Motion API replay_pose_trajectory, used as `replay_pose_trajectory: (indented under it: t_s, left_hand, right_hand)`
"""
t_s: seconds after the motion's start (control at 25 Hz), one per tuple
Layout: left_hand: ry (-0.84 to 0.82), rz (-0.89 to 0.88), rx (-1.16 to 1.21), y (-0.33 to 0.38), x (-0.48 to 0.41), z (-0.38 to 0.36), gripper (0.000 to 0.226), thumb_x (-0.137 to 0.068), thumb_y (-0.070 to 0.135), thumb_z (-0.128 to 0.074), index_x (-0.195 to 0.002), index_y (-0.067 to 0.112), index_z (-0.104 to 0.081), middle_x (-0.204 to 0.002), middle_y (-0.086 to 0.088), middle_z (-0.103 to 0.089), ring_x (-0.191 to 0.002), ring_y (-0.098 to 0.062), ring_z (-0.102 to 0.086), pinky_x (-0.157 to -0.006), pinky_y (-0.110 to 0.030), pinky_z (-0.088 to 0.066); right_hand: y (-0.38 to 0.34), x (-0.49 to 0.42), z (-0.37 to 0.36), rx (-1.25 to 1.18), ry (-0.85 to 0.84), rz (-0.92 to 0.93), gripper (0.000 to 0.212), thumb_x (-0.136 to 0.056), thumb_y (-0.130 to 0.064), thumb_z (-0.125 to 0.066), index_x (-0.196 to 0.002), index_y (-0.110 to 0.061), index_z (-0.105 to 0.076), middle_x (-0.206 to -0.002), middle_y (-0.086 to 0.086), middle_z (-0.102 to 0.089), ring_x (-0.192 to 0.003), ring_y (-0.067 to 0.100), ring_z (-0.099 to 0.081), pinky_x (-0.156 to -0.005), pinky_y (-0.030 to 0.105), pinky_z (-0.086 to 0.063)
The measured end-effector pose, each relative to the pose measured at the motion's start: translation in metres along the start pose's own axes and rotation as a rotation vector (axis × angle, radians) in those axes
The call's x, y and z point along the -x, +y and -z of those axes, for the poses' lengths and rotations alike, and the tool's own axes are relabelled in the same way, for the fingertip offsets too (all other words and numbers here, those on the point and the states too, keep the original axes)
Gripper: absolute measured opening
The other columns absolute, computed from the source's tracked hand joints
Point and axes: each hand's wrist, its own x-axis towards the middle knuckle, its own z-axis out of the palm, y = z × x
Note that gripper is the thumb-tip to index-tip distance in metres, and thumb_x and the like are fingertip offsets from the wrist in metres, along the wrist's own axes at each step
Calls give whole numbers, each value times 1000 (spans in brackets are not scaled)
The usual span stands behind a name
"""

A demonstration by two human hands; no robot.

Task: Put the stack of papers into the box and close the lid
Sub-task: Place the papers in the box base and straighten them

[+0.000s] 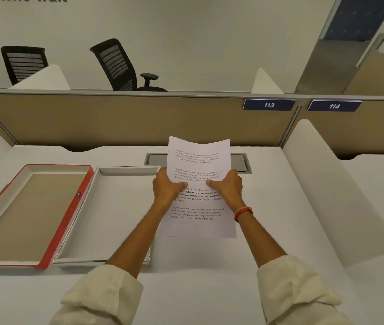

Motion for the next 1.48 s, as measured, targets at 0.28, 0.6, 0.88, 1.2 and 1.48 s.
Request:
replay_pose_trajectory:
  t_s: [0.28, 0.6, 0.88, 1.2, 1.48]
  left_hand:
    - [-8, 40, -26, -34, -16, 63, 54, -72, 21, -83, -117, 12, -56, -121, -11, -65, -100, -30, -67, -84, -42, -57]
    - [1, 82, -55, -79, -41, 133, 43, -72, 20, -83, -107, 16, -56, -120, -12, -67, -97, -30, -69, -82, -43, -59]
    - [-3, 103, -50, -109, -69, 183, 43, -71, 15, -84, -107, 12, -61, -118, -13, -68, -97, -32, -69, -81, -45, -59]
    - [-56, 136, -26, -148, -92, 209, 51, -59, 14, -87, -105, 11, -66, -112, -11, -71, -90, -30, -71, -74, -49, -61]
    - [-90, 169, -34, -166, -99, 212, 44, -65, 1, -83, -105, 5, -65, -113, -14, -70, -94, -31, -70, -76, -46, -61]
  right_hand:
    - [-27, 17, -66, 9, -44, 7, 49, -74, -29, -80, -111, -6, -58, -113, 12, -69, -93, 29, -70, -60, 22, -50]
    - [-61, 36, -144, 33, -109, 9, 45, -76, -28, -78, -111, -7, -60, -114, 12, -69, -93, 29, -70, -56, 20, -49]
    - [-90, 45, -201, 34, -136, 13, 40, -77, -26, -78, -109, -7, -61, -113, 12, -69, -93, 29, -71, -62, 24, -52]
    - [-96, 49, -244, 40, -152, -7, 45, -74, -22, -81, -112, -6, -63, -115, 13, -69, -96, 30, -69, -68, 29, -56]
    - [-83, 49, -267, 39, -187, -34, 47, -75, -20, -81, -115, -4, -63, -118, 15, -68, -102, 30, -67, -70, 27, -52]
